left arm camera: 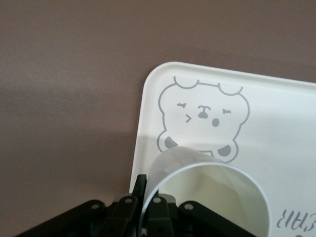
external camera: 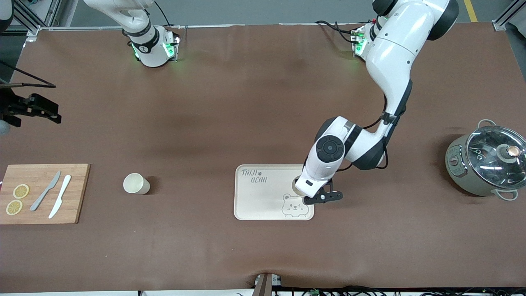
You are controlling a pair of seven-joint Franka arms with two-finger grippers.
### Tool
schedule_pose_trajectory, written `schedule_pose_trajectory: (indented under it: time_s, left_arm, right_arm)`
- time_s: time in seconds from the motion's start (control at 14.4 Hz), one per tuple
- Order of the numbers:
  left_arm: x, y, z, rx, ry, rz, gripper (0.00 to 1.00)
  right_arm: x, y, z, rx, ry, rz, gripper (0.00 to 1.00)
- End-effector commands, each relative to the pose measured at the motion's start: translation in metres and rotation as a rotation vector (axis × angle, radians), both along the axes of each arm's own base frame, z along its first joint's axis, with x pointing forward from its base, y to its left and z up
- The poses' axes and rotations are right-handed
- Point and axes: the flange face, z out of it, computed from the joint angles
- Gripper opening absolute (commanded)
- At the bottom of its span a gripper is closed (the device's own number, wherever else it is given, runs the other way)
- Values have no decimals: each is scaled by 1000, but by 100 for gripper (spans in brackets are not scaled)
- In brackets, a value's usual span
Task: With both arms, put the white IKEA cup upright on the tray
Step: 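Lower the cup onto the tray while the right gripper reaches the other cup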
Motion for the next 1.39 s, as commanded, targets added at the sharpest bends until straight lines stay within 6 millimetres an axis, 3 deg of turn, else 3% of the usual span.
schedule_pose_trajectory:
  time_s: [0.0,0.14,0.28,0.42,0.49,0.62,0.83,1.32]
  left_arm:
    - [4,-7,-1,8,-21,3,0]
    - [4,-11,-6,2,-23,14,0]
    - [3,-17,-5,-4,-31,10,0]
    - [4,-18,-7,-11,-38,10,0]
    - [5,-20,-10,-24,-50,8,0]
    - [6,-21,-16,-40,-69,7,0]
    - [7,-22,-21,-49,-76,4,0]
    - [4,-25,-28,-49,-72,-2,0]
  right_arm:
    - [5,-4,3,4,-24,-9,100]
    - [5,-13,5,2,-37,-18,100]
    - [10,-5,7,2,-72,-6,100]
    - [25,4,-23,43,-24,7,100]
    - [25,2,-25,111,-20,-3,100]
    - [26,4,-25,142,-25,-15,100]
    - [35,23,-22,75,-92,33,100]
    - [38,23,-30,57,-86,42,100]
